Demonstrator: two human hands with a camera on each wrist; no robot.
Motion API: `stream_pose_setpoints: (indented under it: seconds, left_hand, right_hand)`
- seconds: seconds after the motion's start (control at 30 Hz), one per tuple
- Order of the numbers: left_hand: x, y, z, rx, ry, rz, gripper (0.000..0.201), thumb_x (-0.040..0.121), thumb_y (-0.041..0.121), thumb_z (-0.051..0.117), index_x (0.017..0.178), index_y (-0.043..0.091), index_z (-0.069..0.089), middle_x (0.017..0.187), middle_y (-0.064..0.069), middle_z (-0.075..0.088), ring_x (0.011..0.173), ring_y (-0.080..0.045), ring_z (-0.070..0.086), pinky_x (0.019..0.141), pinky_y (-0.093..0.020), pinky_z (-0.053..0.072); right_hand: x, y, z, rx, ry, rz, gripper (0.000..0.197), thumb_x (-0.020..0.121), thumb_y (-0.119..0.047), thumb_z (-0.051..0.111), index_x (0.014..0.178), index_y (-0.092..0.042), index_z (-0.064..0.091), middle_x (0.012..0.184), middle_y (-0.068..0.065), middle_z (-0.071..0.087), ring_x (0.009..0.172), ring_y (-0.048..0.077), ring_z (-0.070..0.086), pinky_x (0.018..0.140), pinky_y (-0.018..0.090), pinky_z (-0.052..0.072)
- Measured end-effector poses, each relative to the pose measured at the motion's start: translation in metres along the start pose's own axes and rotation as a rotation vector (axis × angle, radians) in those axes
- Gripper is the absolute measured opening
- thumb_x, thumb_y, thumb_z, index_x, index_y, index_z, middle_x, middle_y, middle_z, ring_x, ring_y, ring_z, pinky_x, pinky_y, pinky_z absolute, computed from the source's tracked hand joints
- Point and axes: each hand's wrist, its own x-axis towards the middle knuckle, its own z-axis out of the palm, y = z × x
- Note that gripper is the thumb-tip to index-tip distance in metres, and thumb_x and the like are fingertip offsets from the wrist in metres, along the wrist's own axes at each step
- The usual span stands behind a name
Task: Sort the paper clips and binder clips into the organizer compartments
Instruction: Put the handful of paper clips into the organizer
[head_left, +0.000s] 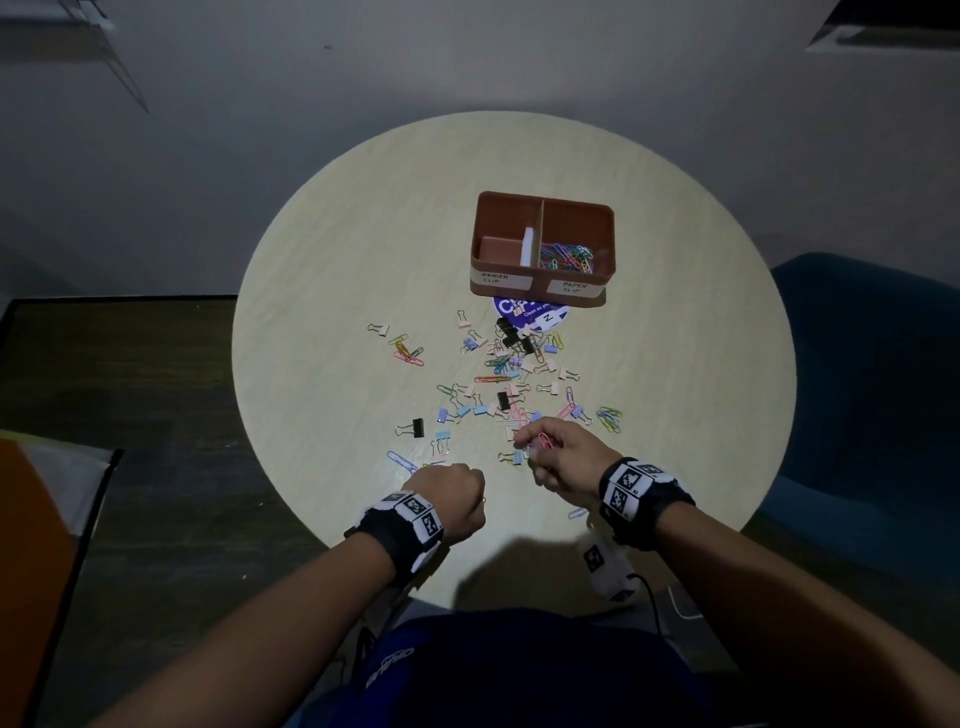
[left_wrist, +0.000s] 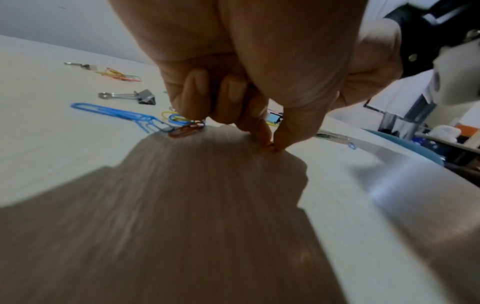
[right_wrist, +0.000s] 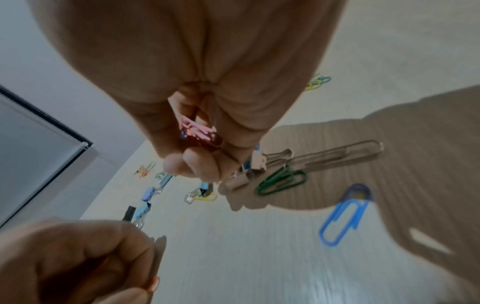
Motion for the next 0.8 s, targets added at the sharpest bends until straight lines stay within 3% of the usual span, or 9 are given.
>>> stream_pose_setpoints:
  seconds: [0.13, 0.23, 0.33, 0.43, 0.5, 0.57, 0.7, 0.8]
  left_hand:
    - [0.002, 0.001, -0.006, -0.046, -0.026, -0.016, 0.021, 0.088, 0.032, 0.042, 0.090, 0.014, 0.052, 0.090, -0.009, 0.062, 0.075, -0.031, 0.061, 0.059, -0.033, 0.044]
    - [0.009, 0.003, -0.023, -0.386, 0.053, -0.155, 0.018, 0.079, 0.032, 0.045, 0.080, 0.016, 0.050, 0.077, -0.005, 0.059, 0.066, -0.024, 0.056, 0.054, -0.030, 0.041]
    - [0.025, 0.005, -0.053, -0.707, 0.153, -0.249, 0.021, 0.067, 0.034, 0.052, 0.074, 0.014, 0.053, 0.074, -0.005, 0.064, 0.063, -0.020, 0.057, 0.055, -0.033, 0.049]
    - [0.046, 0.003, -0.089, -0.869, 0.173, -0.231, 0.016, 0.080, 0.026, 0.060, 0.078, 0.011, 0.055, 0.077, -0.006, 0.067, 0.064, -0.019, 0.061, 0.062, -0.034, 0.054]
    - [0.065, -0.001, -0.112, -0.981, 0.189, -0.235, 0.011, 0.087, 0.019, 0.062, 0.080, 0.015, 0.055, 0.070, -0.004, 0.068, 0.053, -0.013, 0.059, 0.055, -0.026, 0.051]
    - [0.085, -0.003, -0.138, -1.007, 0.202, -0.250, 0.007, 0.089, 0.016, 0.063, 0.086, 0.016, 0.057, 0.068, -0.001, 0.068, 0.048, -0.010, 0.057, 0.048, -0.020, 0.045]
    - [0.124, -0.002, -0.192, -0.910, 0.218, -0.237, 0.007, 0.095, 0.017, 0.058, 0.098, 0.013, 0.062, 0.069, 0.003, 0.070, 0.050, -0.006, 0.062, 0.042, -0.017, 0.042]
    - [0.152, -0.001, -0.231, -0.691, 0.292, -0.225, 0.019, 0.097, 0.024, 0.055, 0.098, 0.012, 0.069, 0.087, -0.001, 0.071, 0.073, -0.017, 0.067, 0.060, -0.024, 0.049]
  right_hand:
    - [0.003, -0.003, -0.011, 0.045, 0.032, 0.006, 0.027, 0.096, 0.004, 0.038, 0.097, -0.003, 0.065, 0.052, 0.008, 0.048, 0.044, 0.019, 0.037, 0.050, 0.029, 0.026]
    - [0.004, -0.017, -0.019, 0.039, 0.104, -0.016, 0.028, 0.094, 0.008, 0.038, 0.093, -0.004, 0.063, 0.066, 0.011, 0.057, 0.047, 0.018, 0.048, 0.044, 0.026, 0.032]
    - [0.006, -0.038, -0.034, 0.057, 0.152, -0.035, 0.024, 0.096, 0.006, 0.039, 0.101, -0.003, 0.060, 0.074, 0.011, 0.063, 0.053, 0.020, 0.054, 0.047, 0.029, 0.036]
    - [0.014, -0.060, -0.054, 0.132, 0.194, -0.019, 0.020, 0.097, 0.001, 0.044, 0.107, -0.004, 0.060, 0.079, 0.011, 0.068, 0.052, 0.019, 0.056, 0.051, 0.030, 0.043]
    - [0.021, -0.078, -0.067, 0.188, 0.195, -0.012, 0.017, 0.098, -0.001, 0.046, 0.108, -0.005, 0.059, 0.086, 0.013, 0.068, 0.057, 0.022, 0.058, 0.056, 0.034, 0.048]
    - [0.029, -0.098, -0.080, 0.185, 0.203, -0.017, 0.018, 0.098, 0.002, 0.043, 0.111, -0.003, 0.055, 0.091, 0.017, 0.064, 0.062, 0.025, 0.060, 0.058, 0.035, 0.050]
    - [0.043, -0.139, -0.104, 0.015, 0.270, -0.030, 0.022, 0.097, 0.004, 0.038, 0.115, -0.003, 0.049, 0.095, 0.018, 0.061, 0.064, 0.024, 0.060, 0.049, 0.026, 0.051]
    - [0.060, -0.169, -0.122, -0.030, 0.327, -0.085, 0.028, 0.096, 0.004, 0.039, 0.120, -0.005, 0.049, 0.091, 0.014, 0.064, 0.062, 0.019, 0.058, 0.053, 0.027, 0.051]
